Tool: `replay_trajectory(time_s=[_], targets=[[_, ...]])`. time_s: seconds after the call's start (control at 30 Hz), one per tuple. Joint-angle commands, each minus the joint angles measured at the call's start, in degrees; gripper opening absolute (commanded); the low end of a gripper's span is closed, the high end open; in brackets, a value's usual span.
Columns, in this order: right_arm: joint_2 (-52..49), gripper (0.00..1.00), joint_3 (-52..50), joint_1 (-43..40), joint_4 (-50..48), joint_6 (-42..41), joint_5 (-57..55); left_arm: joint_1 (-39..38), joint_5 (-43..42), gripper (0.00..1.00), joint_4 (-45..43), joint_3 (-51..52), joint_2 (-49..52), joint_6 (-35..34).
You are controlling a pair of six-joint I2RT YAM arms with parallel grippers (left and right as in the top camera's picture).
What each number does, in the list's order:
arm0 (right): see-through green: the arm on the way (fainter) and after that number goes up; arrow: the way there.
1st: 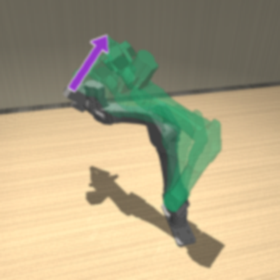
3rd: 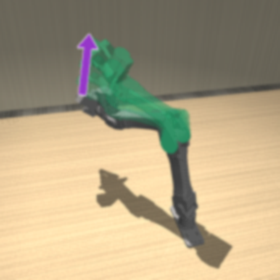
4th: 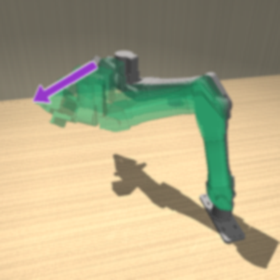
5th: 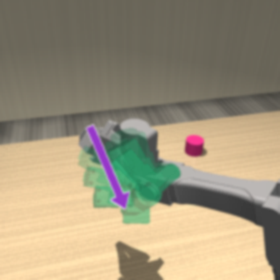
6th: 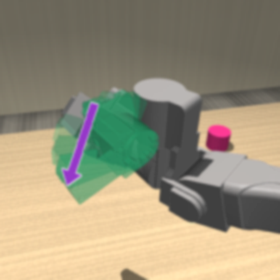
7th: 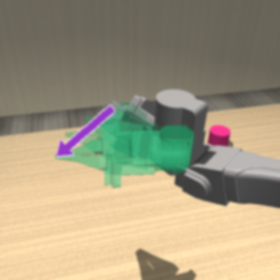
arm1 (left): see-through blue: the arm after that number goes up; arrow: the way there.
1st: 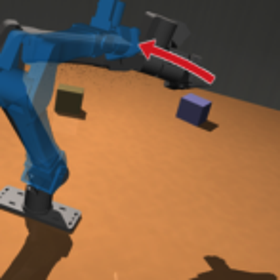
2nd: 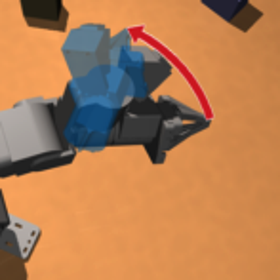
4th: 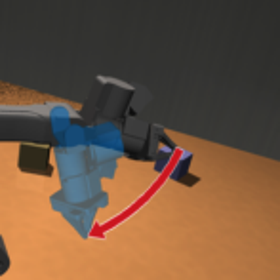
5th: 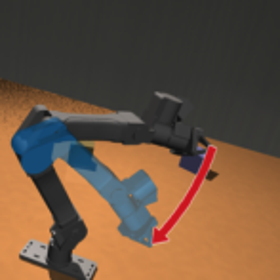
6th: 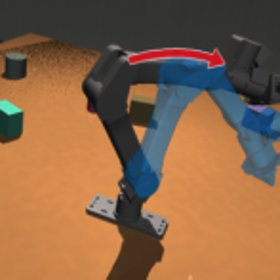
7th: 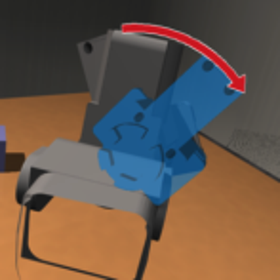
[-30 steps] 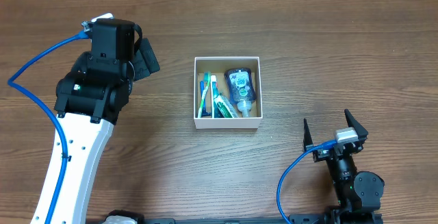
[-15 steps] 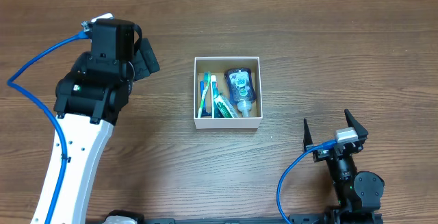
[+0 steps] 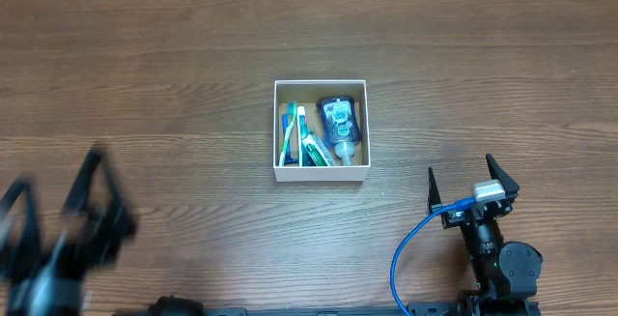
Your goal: Pack container
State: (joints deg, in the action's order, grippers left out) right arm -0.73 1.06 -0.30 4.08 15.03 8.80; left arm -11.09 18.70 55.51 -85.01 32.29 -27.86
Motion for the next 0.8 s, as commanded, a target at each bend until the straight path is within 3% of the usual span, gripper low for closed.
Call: replay_trajectory(time_s=[0.0,0.2,0.5,0.77], targets=[[0.6,1.0,-0.6,-0.2,-0.3,-0.4,0.3,0.3,0.5,1.0,0.2,-0.1,-10.6,1.3],[0.6,1.0,-0.6,-0.2,-0.3,-0.4,0.3,0.7,0.6,1.0,0.2,0.2,-21.7,1.3],[0.6,1.0,-0.6,-0.2,-0.3,-0.4,0.3,6.0,0.8,1.0,1.4,2.6,-30.4,1.3],[0.6,1.0,-0.6,-0.2,-0.3,-0.5,0.3,10.1,1.3,1.0,13.7,6.8,-32.0,1.3]])
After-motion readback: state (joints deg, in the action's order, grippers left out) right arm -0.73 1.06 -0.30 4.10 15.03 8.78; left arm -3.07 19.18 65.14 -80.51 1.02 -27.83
